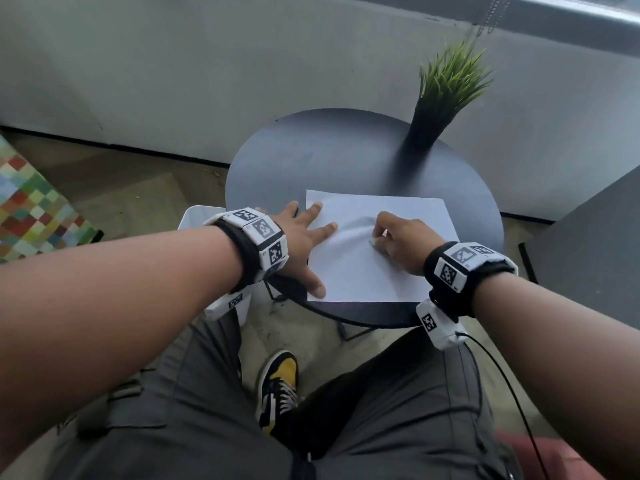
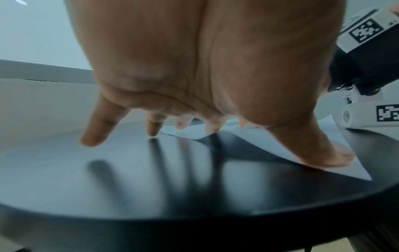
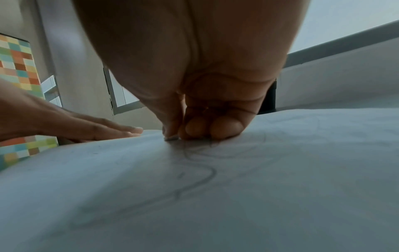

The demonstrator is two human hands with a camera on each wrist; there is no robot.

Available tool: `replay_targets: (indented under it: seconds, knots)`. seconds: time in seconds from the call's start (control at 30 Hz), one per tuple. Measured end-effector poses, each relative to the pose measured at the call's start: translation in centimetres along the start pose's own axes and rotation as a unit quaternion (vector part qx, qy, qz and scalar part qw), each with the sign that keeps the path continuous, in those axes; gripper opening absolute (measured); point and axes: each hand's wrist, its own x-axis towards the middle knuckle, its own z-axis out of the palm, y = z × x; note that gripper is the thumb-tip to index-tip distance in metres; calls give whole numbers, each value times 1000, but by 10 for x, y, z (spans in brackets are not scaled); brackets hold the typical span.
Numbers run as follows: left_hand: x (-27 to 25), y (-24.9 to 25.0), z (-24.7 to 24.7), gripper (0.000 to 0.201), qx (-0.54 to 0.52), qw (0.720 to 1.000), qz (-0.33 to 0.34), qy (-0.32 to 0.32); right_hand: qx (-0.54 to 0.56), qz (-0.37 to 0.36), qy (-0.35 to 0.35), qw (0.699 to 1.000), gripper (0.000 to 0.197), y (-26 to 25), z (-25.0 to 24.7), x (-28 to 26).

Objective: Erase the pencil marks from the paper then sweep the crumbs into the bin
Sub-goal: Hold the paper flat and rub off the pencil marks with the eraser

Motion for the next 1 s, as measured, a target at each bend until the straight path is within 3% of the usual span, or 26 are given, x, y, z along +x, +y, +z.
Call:
replay_targets:
  seconds: [0.2,0.37,0.57,0.63,0.7,0.77,0.83,0.93,1.0]
  knots:
    - [4,-8,12,130,-4,1000,22,5,-18,17,7,1000,13,-16,-1,-5]
    - [0,-2,5,130,-8,1000,8,-22,-82,-172,-86,978,16,-59,27,-49]
    - [-5,7,-6,127,9,1000,7,-29,-59,4,-4,998,7,-20,-4,-3]
    - [-4,5,-5,126,13,999,10,-31,-87,-56,-19,994,9,-31,4,-14]
    - [-6,3,-5,124,24,999,21,-33,-118,-164,-74,977,8,-48,17,-36]
    - [-7,3,-6,124,38,998,28,-36,-128,-200,-109,965,8,-51,15,-44]
    - [-7,3,-8,124,52,997,28,-42,-130,-167,-90,973,12,-40,6,-33]
    - [-3,-2,-15,126,86,995,28,-39,-57,-15,-43,997,13,-12,-8,-17]
    - [-1,-6,-24,122,101,994,19,-36,-9,41,-19,999,14,-1,-9,-14]
